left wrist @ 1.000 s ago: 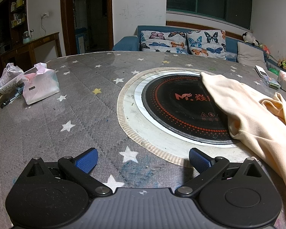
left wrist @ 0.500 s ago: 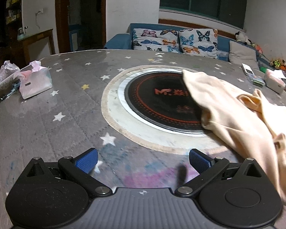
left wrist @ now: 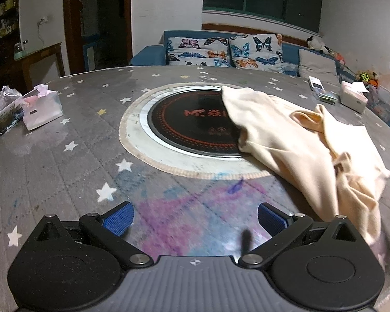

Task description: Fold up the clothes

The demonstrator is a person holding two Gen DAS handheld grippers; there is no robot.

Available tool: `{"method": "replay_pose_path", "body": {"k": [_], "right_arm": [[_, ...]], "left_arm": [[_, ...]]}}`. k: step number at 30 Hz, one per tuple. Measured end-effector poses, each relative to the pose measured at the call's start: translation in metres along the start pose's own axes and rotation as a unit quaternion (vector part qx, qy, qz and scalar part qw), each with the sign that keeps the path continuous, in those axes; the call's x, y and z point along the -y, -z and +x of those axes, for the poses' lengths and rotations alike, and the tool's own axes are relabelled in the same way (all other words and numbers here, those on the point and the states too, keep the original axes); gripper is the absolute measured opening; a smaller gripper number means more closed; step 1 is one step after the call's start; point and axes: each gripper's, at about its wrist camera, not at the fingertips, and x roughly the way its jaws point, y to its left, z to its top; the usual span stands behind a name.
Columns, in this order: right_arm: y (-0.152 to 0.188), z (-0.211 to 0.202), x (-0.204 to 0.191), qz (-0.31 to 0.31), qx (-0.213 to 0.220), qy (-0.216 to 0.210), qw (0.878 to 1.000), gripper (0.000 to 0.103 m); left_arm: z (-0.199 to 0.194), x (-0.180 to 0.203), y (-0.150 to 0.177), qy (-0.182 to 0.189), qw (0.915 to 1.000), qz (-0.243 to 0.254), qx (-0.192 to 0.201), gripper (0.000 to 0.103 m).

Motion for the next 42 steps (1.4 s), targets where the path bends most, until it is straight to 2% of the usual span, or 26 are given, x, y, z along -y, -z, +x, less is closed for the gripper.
{"method": "replay_pose_path", "body": {"k": [12,42], "right_arm": [[0.019,-0.015,-0.029,-0.03,-0.012,-0.036,0.999,0.103],[0.033,-0.022,-0.047,-0.029,-0.025,-0.039,0.998,0.103]], "left_arm": [[-0.015,0.023,0.008,0.012,0.9997,0.02,-0.003,0.103],[-0.026,0.046,0.015,0.028,0.999,0.033,-0.005,0.103]]}}
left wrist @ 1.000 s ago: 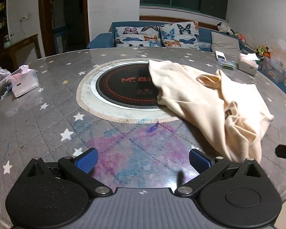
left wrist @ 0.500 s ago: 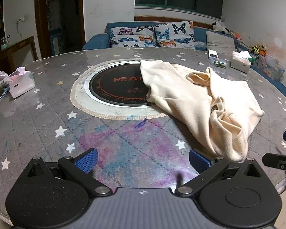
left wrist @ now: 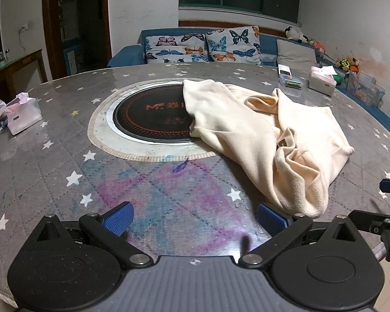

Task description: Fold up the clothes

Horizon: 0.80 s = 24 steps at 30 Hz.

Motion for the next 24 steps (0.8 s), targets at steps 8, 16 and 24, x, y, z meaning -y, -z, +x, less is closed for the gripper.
{"method": "replay_pose_path", "body": {"k": [8,16,24], "right_arm": [[-0.0008,0.0017,-0.0015,0.001,-0.001,-0.002,1.0,0.103],[-0.0025,0.0012,-0.0029,0.0,0.001,-0.003,1.0,0.103],[-0.0062,0.0023,-0.0038,-0.002,0.003,-0.006,1.0,0.103]], "left_arm": [[0.001,0.0025,-0.0016,0.001,1.0,0.003,0.0,0.103],[0.0014,0.0041,-0.0032,0.004,1.0,0.005,0.0,0.103],[0.0019,0.0071,-0.0057,0.007,0.9999,0.009,0.001,0.103]]}}
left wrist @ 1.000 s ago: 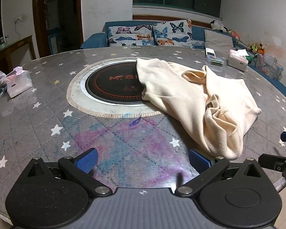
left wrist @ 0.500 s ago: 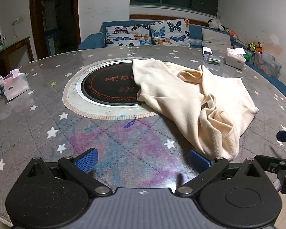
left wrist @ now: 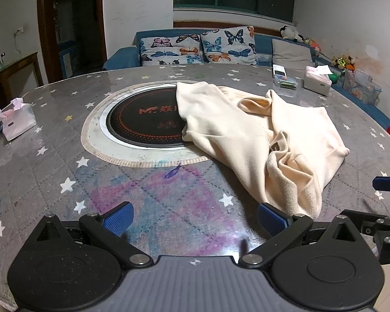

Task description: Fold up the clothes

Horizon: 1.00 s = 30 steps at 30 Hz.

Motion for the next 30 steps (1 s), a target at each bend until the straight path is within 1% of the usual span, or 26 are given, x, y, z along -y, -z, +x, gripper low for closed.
{"method": "replay_pose_path", "body": {"k": [15,24,30], "right_arm": [[-0.017,0.008,0.0,-0.009,0.004,-0.009,1.0,0.103],[-0.035,0.02,0.005,-0.019,0.003,-0.009,1.0,0.102],[-0.056,0.031,0.017,-0.023,0.007,-0.001,1.0,0.097]], "left_arm": [[0.004,-0.001,-0.014,0.001,1.0,0.006,0.005,0.103],[0.012,-0.009,-0.038,-0.007,0.9998,0.01,0.017,0.103],[0.026,-0.009,-0.058,-0.01,0.9996,0.015,0.021,0.103]]}}
